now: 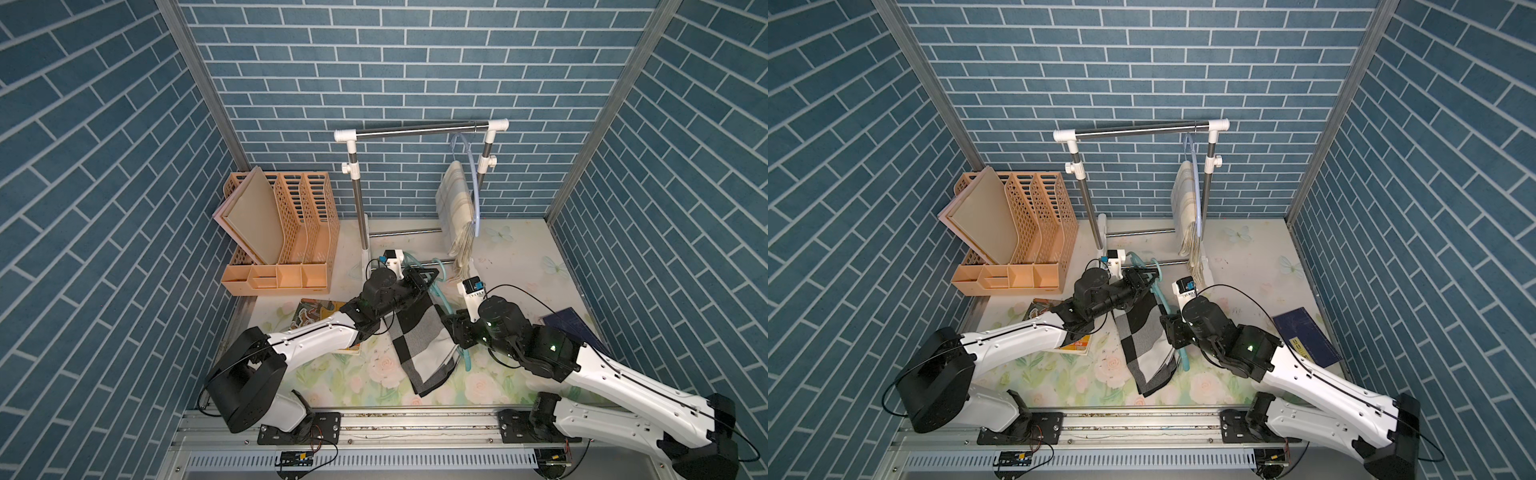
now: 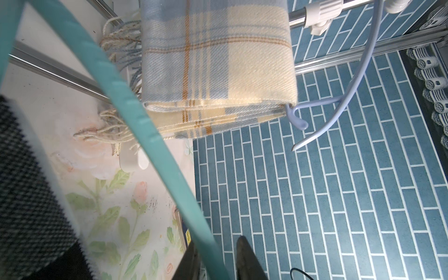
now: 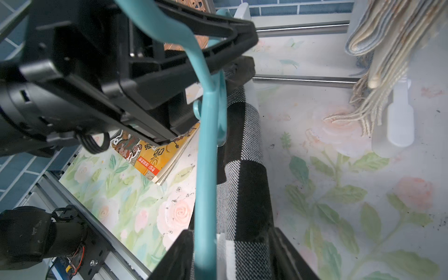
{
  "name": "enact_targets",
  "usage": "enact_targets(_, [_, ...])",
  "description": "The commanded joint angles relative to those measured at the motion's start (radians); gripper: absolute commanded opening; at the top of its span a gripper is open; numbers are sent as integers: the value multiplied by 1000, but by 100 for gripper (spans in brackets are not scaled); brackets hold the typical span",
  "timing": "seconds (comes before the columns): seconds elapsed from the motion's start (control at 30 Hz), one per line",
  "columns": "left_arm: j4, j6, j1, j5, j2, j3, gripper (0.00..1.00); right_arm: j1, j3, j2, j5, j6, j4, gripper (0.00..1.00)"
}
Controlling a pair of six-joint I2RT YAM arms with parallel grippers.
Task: Hang the scarf on the hanger
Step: Adjust the hanger.
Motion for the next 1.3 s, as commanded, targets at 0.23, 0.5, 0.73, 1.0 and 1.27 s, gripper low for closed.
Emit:
enact_targets(0.23, [-87,39,44,-20,-60,135,0,54,-3,-43,-23,-60,15,56])
enact_targets(0.5, [-131,54,56,-33,-71,177,0,70,-5,-89,83,-69,-14,53])
enact_targets(0.73, [-153,64,62,-36,-83,199,0,70,18,-66,107,-87,-63,46])
enact_targets(1.0, [-172,70,71,-38,-99,210,0,70,28,-78,137,-93,-80,41])
enact_targets(1.27, [-184,73,78,-40,-111,216,0,70,46,-108,147,-100,-100,45])
